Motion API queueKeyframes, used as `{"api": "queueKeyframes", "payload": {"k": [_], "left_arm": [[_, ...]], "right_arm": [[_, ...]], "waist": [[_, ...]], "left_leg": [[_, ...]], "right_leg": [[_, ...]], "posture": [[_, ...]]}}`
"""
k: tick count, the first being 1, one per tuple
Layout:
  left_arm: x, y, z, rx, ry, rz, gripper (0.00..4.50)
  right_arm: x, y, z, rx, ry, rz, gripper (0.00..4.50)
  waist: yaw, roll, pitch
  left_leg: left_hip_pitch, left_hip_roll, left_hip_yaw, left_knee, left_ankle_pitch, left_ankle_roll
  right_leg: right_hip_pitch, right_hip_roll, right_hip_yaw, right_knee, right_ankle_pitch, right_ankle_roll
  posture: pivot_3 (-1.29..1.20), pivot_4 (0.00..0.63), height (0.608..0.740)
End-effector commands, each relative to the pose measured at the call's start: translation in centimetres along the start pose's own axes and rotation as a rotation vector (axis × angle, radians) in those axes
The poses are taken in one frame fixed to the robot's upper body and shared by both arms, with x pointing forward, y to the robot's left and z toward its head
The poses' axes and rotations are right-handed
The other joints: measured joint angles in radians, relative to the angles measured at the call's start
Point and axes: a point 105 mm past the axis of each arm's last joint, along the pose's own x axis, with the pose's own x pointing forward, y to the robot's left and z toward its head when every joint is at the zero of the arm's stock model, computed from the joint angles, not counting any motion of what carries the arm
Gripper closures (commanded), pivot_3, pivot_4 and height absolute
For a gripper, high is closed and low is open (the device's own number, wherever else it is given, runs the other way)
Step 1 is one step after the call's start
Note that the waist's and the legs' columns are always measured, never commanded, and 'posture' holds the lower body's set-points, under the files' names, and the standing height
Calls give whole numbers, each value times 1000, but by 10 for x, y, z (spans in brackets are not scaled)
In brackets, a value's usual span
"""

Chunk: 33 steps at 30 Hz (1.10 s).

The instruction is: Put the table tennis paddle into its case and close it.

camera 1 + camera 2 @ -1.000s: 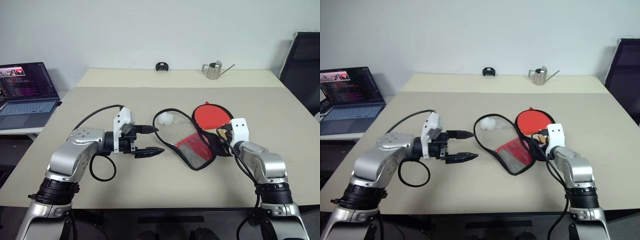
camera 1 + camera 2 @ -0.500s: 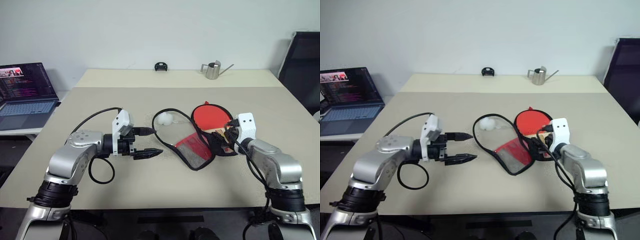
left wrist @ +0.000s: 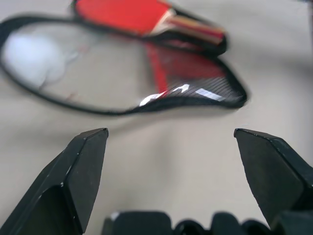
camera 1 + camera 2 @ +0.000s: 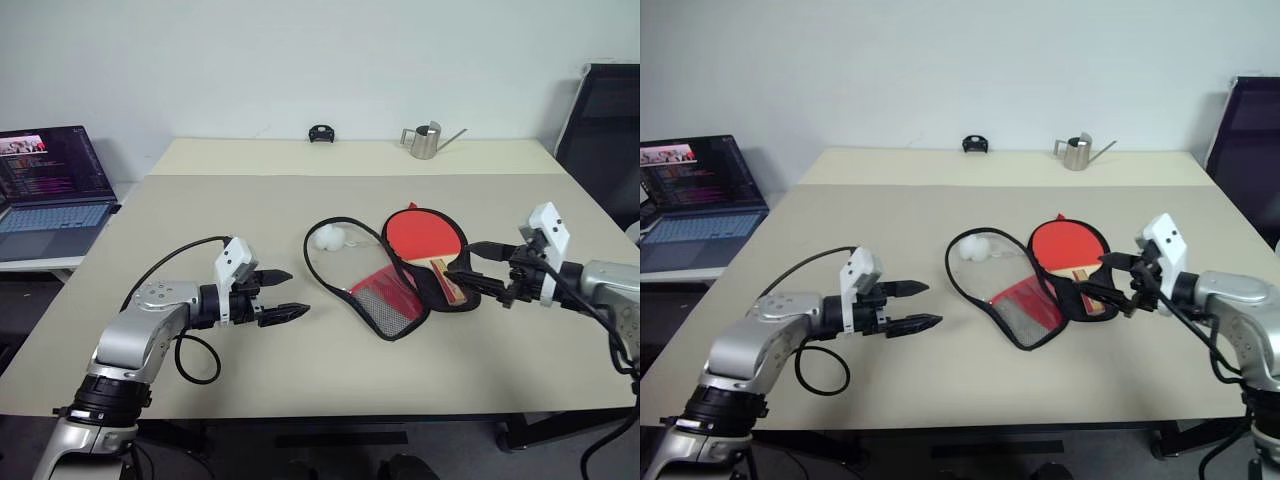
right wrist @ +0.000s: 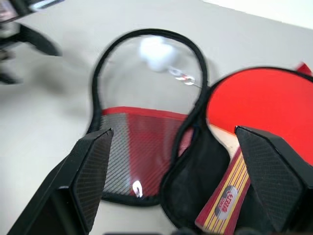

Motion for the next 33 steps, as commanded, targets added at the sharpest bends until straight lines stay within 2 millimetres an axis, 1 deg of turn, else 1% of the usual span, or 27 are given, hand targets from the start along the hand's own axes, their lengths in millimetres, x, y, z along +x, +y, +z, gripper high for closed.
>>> {"api": "queueKeyframes", "payload": {"k": [1,4,7,33], "left_arm": [[2,11,3,24,8,53,0],[5,21,-2,10,30,101,0],[8,26,-5,-1,36,118,0],[9,28,-6,1,36,118,0]], "right_arm": [[-12,9,23,-53,-46,84,160],[-17,14,27,-58,-35,126,160],[-18,15,30,-67,-40,128,160],[-18,15,30,-65,-40,129,160]], "waist": [[1,0,0],[1,0,0],[2,0,0],[3,0,0]], "left_leg": [[0,0,0,0,0,0],[0,0,0,0,0,0],[0,0,0,0,0,0],[-1,0,0,0,0,0]], "right_leg": [[0,0,0,0,0,0],[0,0,0,0,0,0],[0,-1,0,0,0,0],[0,-1,0,0,0,0]], "posture": [[0,150,740],[0,150,740],[0,150,740],[0,150,740]]}}
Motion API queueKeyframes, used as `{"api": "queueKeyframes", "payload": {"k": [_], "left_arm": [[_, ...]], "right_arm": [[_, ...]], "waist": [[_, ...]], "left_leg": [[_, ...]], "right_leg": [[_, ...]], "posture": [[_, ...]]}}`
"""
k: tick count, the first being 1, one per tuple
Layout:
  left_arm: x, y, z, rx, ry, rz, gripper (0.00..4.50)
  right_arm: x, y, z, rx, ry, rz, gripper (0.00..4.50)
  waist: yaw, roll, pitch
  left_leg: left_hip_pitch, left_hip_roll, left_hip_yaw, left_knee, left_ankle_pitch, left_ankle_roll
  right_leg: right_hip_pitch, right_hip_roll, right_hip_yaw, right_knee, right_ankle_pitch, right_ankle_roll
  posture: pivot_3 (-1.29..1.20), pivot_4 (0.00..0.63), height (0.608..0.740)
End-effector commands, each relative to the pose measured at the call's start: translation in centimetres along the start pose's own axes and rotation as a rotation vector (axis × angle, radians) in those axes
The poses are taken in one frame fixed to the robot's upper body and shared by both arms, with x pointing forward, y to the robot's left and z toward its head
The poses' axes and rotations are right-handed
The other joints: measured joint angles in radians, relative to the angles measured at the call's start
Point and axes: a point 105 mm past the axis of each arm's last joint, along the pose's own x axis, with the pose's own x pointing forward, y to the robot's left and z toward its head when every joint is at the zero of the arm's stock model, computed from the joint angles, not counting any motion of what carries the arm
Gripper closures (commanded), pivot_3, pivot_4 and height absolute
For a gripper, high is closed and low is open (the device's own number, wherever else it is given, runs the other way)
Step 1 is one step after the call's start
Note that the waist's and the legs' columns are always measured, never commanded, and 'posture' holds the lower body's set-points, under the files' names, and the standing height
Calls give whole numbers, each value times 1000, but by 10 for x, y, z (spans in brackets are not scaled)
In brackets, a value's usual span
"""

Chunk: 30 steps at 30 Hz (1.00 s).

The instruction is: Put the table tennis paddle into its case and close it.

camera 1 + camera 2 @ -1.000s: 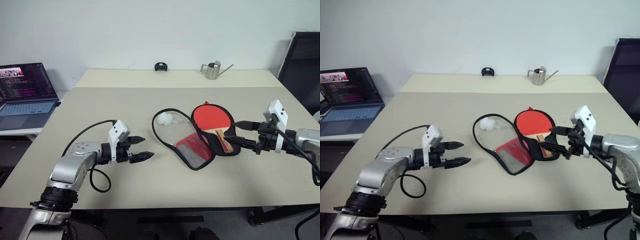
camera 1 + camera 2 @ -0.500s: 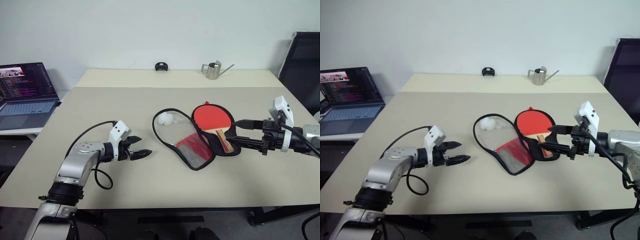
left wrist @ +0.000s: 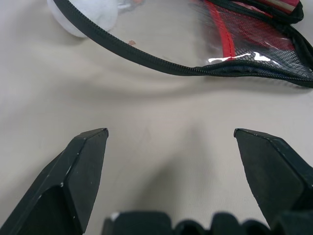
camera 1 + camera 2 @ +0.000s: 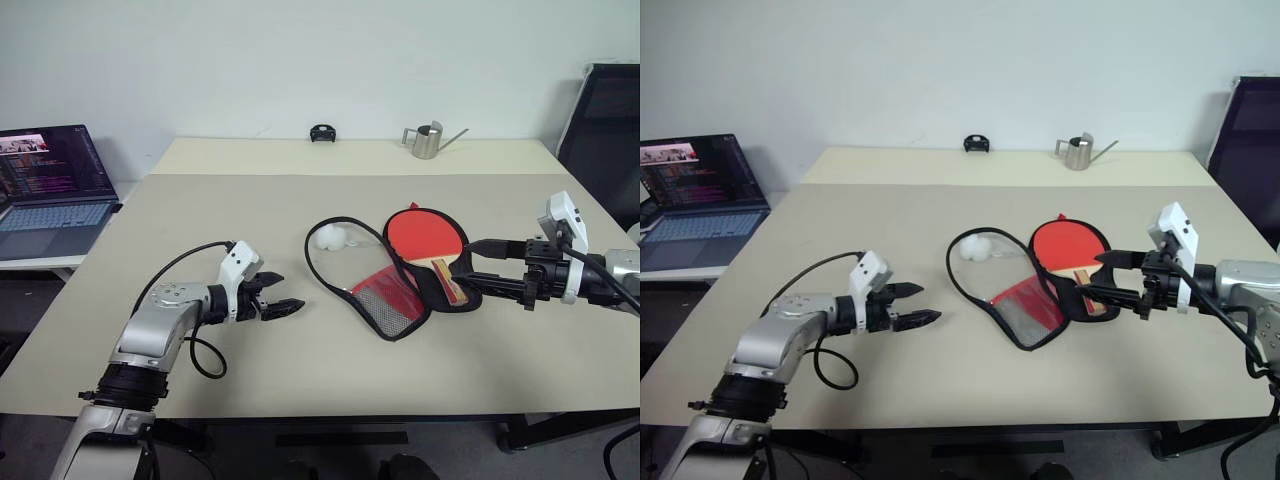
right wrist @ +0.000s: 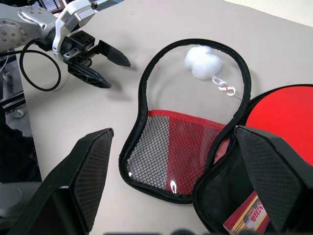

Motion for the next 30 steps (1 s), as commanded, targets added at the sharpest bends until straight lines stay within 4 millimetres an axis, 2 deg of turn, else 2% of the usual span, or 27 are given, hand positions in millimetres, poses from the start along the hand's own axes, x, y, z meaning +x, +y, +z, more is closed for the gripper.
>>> {"api": "queueKeyframes", "payload": {"k": [1,30], "left_arm": [[-2,2,13,40,-36,8,0],[-2,2,13,40,-36,8,0]], "right_arm": [[-7,1,14,-60,-28,-11,160],[-7,1,14,-60,-28,-11,160]], "waist": [[0,0,0],[0,0,0]], "left_leg": [[0,0,0,0,0,0],[0,0,0,0,0,0]], "right_leg": [[0,0,0,0,0,0],[0,0,0,0,0,0]], "posture": [[0,150,740],[0,150,740]]}}
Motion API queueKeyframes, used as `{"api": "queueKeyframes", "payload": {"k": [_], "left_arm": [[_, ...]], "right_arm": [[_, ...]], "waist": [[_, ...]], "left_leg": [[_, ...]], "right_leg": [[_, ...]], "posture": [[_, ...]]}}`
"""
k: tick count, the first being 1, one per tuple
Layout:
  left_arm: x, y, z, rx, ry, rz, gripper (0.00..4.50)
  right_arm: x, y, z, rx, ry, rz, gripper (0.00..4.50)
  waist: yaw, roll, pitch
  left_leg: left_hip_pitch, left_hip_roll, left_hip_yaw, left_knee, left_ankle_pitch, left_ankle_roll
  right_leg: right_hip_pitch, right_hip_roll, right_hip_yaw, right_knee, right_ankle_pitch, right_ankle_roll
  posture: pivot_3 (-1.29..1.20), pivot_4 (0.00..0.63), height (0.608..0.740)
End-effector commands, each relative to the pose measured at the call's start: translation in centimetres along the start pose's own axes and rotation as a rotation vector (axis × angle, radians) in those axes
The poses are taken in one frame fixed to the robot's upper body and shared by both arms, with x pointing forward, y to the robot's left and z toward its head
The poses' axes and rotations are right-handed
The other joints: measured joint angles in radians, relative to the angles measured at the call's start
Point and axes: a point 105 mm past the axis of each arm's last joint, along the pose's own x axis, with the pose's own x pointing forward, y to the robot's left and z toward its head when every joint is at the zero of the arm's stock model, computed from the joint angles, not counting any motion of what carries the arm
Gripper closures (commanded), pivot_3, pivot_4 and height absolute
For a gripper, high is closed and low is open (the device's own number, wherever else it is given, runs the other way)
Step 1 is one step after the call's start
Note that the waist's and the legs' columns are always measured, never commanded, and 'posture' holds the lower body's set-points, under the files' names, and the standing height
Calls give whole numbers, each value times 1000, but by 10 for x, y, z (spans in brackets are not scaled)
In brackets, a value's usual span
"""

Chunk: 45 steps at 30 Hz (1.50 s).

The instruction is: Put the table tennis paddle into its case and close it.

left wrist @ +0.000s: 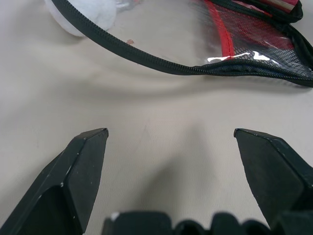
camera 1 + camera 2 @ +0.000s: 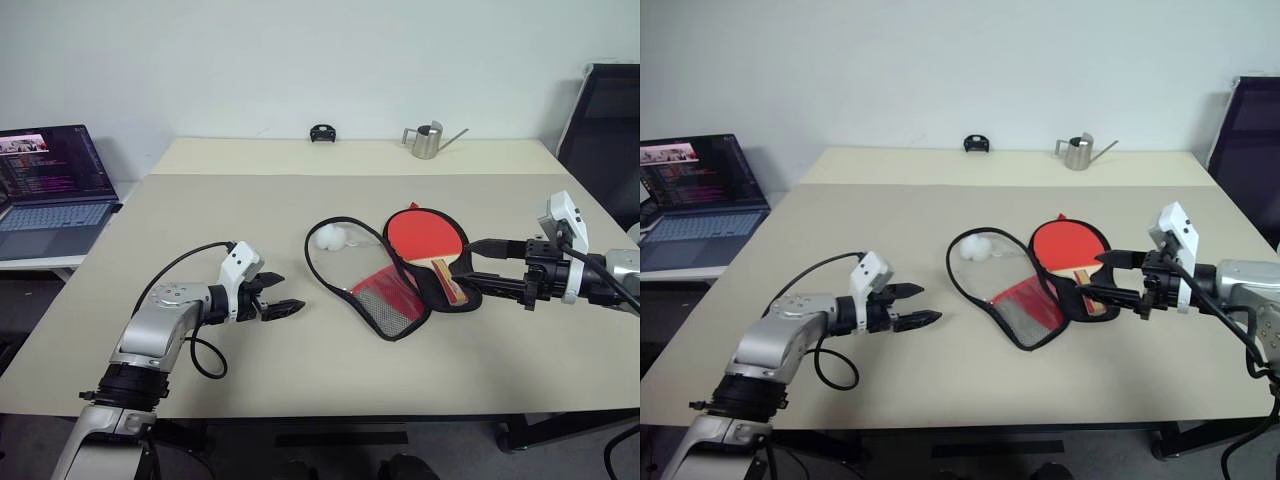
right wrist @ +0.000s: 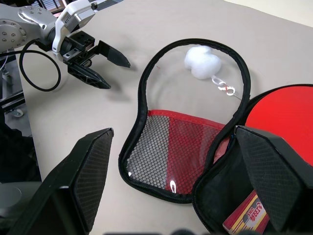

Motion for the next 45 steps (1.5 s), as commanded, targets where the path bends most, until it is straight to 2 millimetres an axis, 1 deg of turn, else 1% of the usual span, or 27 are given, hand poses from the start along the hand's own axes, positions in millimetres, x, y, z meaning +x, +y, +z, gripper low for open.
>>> {"api": "queueKeyframes", "payload": {"k": [1,38,39,40,41,42,43,45], "left_arm": [[-2,2,14,40,-38,9,0],[-2,2,14,40,-38,9,0],[35,4,33,89,-123,22,0],[63,-2,50,133,-182,15,0],[83,-8,64,168,-220,5,0],[93,-12,72,189,-249,-3,0],[93,-10,74,191,-263,-3,0],[93,-6,76,198,-279,5,0]], "right_arm": [[-7,2,14,-59,-29,-10,160],[-7,2,14,-59,-29,-10,160],[-9,-3,10,-67,-56,-35,160],[-11,-7,3,-70,-68,-59,160],[-12,-9,-1,-72,-75,-76,160],[-12,-9,-1,-80,-88,-80,160],[-12,-8,2,-83,-105,-77,160],[-12,-6,7,-91,-126,-75,160]], "waist": [[0,0,0],[0,0,0],[1,0,0],[19,1,-1],[42,0,0],[59,-3,0],[61,-6,1],[45,-5,1]], "left_leg": [[0,0,0,0,0,0],[0,0,0,0,0,0],[0,0,0,0,0,0],[0,0,0,0,0,0],[1,-2,-1,2,0,0],[-1,-3,-3,3,1,2],[-2,-4,-4,3,2,2],[-3,-6,2,3,2,3]], "right_leg": [[0,0,0,0,0,0],[0,0,0,0,0,0],[0,0,0,0,0,0],[0,0,0,0,0,0],[2,-1,-2,1,0,0],[2,-1,-5,0,1,2],[3,-1,-6,-1,4,3],[0,-3,-1,-1,5,4]], "posture": [[0,150,740],[0,150,740],[0,150,740],[0,150,740],[0,150,740],[0,150,740],[0,150,740],[0,150,740]]}}
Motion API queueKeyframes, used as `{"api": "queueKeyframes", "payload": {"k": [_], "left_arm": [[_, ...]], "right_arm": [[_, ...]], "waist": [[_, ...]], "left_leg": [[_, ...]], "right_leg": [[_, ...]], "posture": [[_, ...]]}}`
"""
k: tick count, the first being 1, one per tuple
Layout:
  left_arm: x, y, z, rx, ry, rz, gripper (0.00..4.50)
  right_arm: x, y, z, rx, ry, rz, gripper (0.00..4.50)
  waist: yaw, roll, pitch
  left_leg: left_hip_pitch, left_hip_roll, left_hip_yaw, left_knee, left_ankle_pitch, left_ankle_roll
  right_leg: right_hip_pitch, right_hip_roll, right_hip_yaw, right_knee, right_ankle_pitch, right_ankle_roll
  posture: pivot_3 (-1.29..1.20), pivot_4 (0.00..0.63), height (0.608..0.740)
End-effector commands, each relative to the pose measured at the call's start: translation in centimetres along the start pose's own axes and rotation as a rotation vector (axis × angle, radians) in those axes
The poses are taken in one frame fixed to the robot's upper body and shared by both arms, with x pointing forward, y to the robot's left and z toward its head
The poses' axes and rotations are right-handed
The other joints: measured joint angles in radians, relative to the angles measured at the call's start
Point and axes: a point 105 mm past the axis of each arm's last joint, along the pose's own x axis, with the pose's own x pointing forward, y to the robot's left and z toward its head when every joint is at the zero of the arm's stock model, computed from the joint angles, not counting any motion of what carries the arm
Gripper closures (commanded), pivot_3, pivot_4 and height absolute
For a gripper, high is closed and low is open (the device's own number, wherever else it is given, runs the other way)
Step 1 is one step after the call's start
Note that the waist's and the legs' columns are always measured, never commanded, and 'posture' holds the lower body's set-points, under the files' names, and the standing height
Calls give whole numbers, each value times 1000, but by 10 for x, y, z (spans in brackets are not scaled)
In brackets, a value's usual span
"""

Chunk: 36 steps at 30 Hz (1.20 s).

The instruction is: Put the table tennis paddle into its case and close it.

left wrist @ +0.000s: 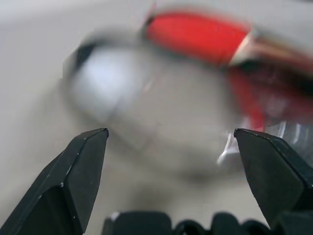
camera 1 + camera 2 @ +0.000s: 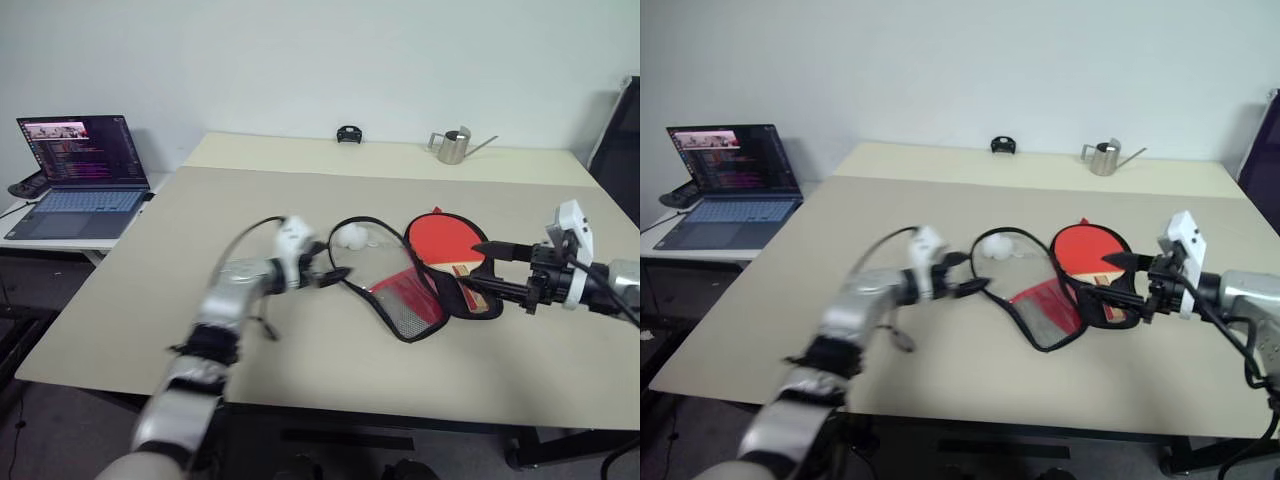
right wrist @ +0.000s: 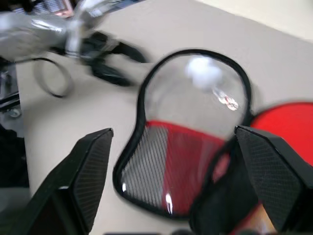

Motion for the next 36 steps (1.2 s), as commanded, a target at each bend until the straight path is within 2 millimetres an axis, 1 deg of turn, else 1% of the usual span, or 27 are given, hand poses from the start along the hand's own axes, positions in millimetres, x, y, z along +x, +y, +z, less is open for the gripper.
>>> {"api": "queueKeyframes", "payload": {"k": [1,4,9,14,17,19,22,26,28,30,33,36], "left_arm": [[-11,21,4,62,-21,67,0],[-13,25,0,69,-11,77,0],[-17,28,-1,78,-7,75,0],[-32,31,5,79,-31,55,0],[-47,32,7,103,-15,35,0],[-57,37,2,144,42,50,0],[-76,44,-15,231,187,69,0],[-90,42,-30,216,297,54,0],[-92,42,-36,210,330,52,0],[-88,44,-35,206,325,73,0],[-74,47,-32,184,298,104,0],[-62,47,-36,179,306,113,0]], "right_arm": [[-9,-3,17,-66,-50,-40,160],[-10,-4,7,-65,-13,-43,160],[-13,-2,14,-68,-35,-33,160],[-16,1,16,-65,-45,-20,160],[-17,7,13,-56,-31,5,160],[-18,8,11,-54,-14,8,160],[-21,10,7,-71,29,21,160],[-24,6,12,-88,26,11,160],[-24,4,13,-93,25,12,160],[-22,5,14,-96,22,16,160],[-20,5,14,-98,19,20,160],[-19,5,13,-98,17,21,160]], "waist": [[-27,0,0],[-49,0,0],[-48,0,0],[-47,0,0],[-48,0,0],[-48,0,0],[-48,0,0],[-46,0,0],[-44,0,0],[-39,0,0],[-31,0,0],[-27,0,0]], "left_leg": [[1,-1,2,0,0,0],[3,2,5,-3,-1,1],[2,4,2,-2,-1,1],[2,3,1,-1,-1,1],[2,3,1,-2,-1,1],[2,3,1,-2,-1,1],[2,3,1,-2,-1,1],[2,3,1,-2,-1,1],[2,3,1,-2,-1,1],[2,3,1,-1,-1,1],[2,3,1,-1,-1,1],[2,3,0,-1,-1,1]], "right_leg": [[-1,-1,1,0,0,0],[-2,0,2,-1,0,0],[-1,1,2,1,0,0],[0,1,2,1,0,0],[-1,1,2,0,0,0],[-1,1,2,0,0,0],[-1,1,2,0,0,0],[0,1,2,1,0,0],[0,0,2,0,0,0],[0,0,2,1,0,0],[0,0,1,0,0,0],[0,0,1,0,0,0]], "posture": [[0,150,740],[0,150,740],[0,150,740],[0,150,740],[0,150,740],[0,150,740],[0,150,740],[0,150,740],[0,150,740],[0,150,740],[0,150,740],[0,150,740]]}}
